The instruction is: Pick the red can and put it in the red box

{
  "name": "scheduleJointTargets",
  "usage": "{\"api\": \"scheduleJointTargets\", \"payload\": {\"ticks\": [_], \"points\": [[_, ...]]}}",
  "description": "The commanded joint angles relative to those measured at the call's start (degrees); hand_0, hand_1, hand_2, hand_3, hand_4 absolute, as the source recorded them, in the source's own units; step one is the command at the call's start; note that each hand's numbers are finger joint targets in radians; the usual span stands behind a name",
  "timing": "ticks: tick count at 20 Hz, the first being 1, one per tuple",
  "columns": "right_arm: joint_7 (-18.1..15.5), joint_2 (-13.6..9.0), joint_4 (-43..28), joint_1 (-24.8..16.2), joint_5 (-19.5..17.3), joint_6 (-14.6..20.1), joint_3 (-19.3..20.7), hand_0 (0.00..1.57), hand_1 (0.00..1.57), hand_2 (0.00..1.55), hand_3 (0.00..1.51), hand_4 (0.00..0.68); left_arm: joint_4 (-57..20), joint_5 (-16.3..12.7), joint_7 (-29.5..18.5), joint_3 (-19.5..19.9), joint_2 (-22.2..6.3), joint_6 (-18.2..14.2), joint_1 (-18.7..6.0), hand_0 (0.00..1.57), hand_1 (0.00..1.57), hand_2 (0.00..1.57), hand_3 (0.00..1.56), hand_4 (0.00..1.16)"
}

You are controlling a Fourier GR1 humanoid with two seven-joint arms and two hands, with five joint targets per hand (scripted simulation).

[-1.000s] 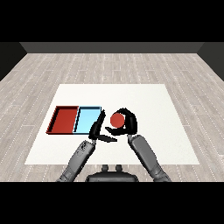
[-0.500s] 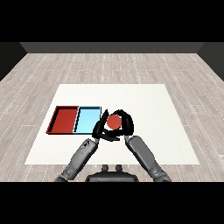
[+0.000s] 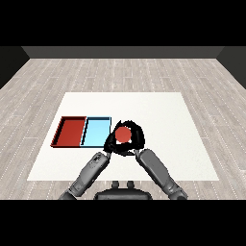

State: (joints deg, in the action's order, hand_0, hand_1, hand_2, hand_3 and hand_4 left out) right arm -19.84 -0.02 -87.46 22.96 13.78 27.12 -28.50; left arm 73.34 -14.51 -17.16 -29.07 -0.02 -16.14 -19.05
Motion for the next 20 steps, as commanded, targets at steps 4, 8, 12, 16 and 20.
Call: {"api": "scheduleJointTargets", "payload": {"ticks": [4,8,12,16,20], "points": [[-2.3,0.0,2.6,0.0,-0.1,-0.6,-1.7,1.52,1.52,1.46,1.40,0.646,0.6,-3.2,1.1,-1.9,0.0,-1.7,-2.4,0.00,0.00,0.00,0.00,0.00],[-1.0,0.0,2.0,2.7,0.9,6.1,-4.6,1.53,1.53,1.47,1.41,0.649,-0.7,-0.7,0.0,-1.8,0.0,-10.6,-0.5,0.00,0.00,0.00,0.00,0.82],[-0.9,0.0,0.9,0.7,0.4,3.0,-3.5,1.51,1.51,1.45,1.39,0.649,-4.6,-7.3,-2.8,-3.8,0.0,-16.5,-3.4,1.57,1.57,1.57,1.49,1.13],[-0.6,0.0,1.6,3.5,1.7,6.7,-6.1,1.49,1.49,1.44,1.39,0.651,-4.2,-6.9,-1.6,-2.0,0.0,-12.6,-2.7,1.57,1.57,1.56,1.48,1.12],[1.5,0.0,0.7,2.8,0.4,5.7,-4.9,1.48,1.48,1.45,1.39,0.644,-1.9,-6.6,-3.5,-4.8,0.0,-16.4,-0.9,1.57,1.57,1.55,1.47,1.13]]}}
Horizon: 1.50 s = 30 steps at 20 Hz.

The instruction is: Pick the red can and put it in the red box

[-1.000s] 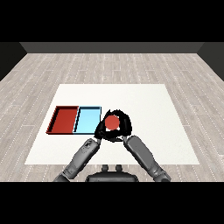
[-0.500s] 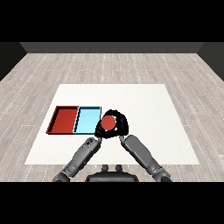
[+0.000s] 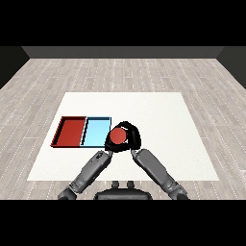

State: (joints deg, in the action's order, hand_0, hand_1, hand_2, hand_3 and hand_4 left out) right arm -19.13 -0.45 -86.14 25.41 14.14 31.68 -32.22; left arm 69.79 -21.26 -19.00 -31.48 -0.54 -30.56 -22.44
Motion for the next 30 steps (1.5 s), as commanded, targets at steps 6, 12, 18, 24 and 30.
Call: {"api": "scheduleJointTargets", "payload": {"ticks": [6,12,18,24,30], "points": [[1.1,0.5,2.2,2.9,2.7,-0.8,2.0,1.44,1.44,1.39,1.34,0.406,1.2,-0.2,-8.7,0.6,0.5,-1.0,1.8,1.57,1.57,1.57,1.50,1.14],[5.9,0.4,1.1,-0.3,-3.5,-1.3,0.7,0.00,0.00,0.00,0.00,0.000,0.5,-1.8,-9.3,0.9,0.5,-2.0,0.5,1.57,1.57,1.57,1.51,1.15],[6.9,0.5,3.1,1.7,-2.0,-4.4,4.1,0.00,0.00,0.00,0.00,0.000,2.0,2.0,-9.2,0.8,0.5,-3.3,3.9,1.57,1.57,1.57,1.50,1.14],[6.5,0.4,0.1,-2.2,-3.6,-2.6,2.2,0.00,0.00,0.00,0.00,0.000,-5.3,-2.6,-13.3,1.0,0.5,-3.7,-0.9,1.57,1.57,1.57,1.49,1.13],[12.4,0.4,-5.2,-0.9,-3.1,-5.4,7.3,0.00,0.00,0.00,0.00,0.000,-0.8,1.7,-10.9,3.2,0.5,-2.8,3.8,1.57,1.57,1.57,1.47,1.13]]}}
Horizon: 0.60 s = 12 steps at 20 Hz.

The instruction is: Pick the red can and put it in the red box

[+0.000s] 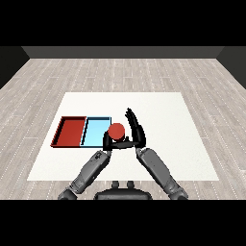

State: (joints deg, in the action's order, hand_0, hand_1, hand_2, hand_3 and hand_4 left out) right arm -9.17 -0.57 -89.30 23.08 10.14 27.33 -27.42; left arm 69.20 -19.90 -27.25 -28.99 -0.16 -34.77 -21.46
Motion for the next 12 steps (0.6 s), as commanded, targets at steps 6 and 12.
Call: {"api": "scheduleJointTargets", "payload": {"ticks": [6,12], "points": [[-0.7,-2.1,-11.5,-10.4,0.0,-5.0,3.4,0.00,0.00,0.00,0.00,0.000,4.9,3.4,3.9,2.2,-1.4,-0.2,0.7,1.57,1.57,1.56,1.47,1.13],[-1.5,-8.0,-22.6,-20.4,5.2,-10.5,7.1,0.00,0.00,0.00,0.00,0.000,2.6,2.0,4.4,10.1,-5.8,3.6,-2.6,1.57,1.57,1.57,1.48,1.13]]}}
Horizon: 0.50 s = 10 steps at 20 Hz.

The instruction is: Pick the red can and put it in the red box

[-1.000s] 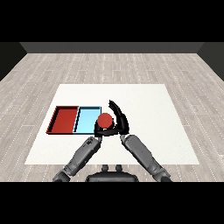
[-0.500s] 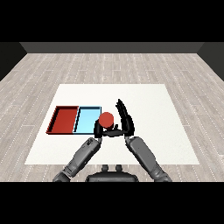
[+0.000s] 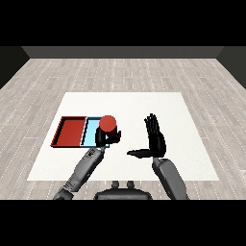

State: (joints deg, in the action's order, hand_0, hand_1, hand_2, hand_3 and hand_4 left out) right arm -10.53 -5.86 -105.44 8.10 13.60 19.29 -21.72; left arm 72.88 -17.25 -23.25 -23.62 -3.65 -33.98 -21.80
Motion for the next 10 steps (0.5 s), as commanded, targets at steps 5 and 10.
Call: {"api": "scheduleJointTargets", "payload": {"ticks": [5,10], "points": [[-4.6,-6.0,-4.1,-11.5,4.7,-7.1,7.8,0.00,0.00,0.00,0.00,0.000,2.1,1.1,4.8,8.2,-8.6,1.3,-1.4,1.57,1.57,1.57,1.48,1.13],[-2.5,-7.2,-2.4,-11.6,6.2,-7.2,12.3,0.00,0.00,0.00,0.00,0.000,3.9,2.4,7.5,11.9,-17.8,3.2,3.0,1.57,1.57,1.57,1.49,1.11]]}}
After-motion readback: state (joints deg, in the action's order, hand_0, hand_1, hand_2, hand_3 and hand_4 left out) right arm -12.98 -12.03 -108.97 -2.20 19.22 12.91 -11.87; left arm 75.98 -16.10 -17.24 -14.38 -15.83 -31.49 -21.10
